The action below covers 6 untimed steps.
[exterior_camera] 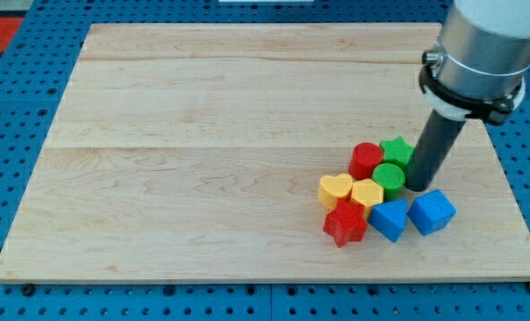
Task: Push blue cube a bit left
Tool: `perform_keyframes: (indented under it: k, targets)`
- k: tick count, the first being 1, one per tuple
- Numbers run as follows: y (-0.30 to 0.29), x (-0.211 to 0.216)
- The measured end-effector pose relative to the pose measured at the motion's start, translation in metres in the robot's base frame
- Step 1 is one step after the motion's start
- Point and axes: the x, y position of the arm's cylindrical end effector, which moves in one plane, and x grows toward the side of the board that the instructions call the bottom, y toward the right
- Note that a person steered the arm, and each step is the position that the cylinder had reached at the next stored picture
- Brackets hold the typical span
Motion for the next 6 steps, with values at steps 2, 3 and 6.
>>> perform_keyframes:
  k: [2, 3, 6]
  targets:
    - [0.055, 0.011]
    - [0.060, 0.049]
    - [-0.001, 0.034]
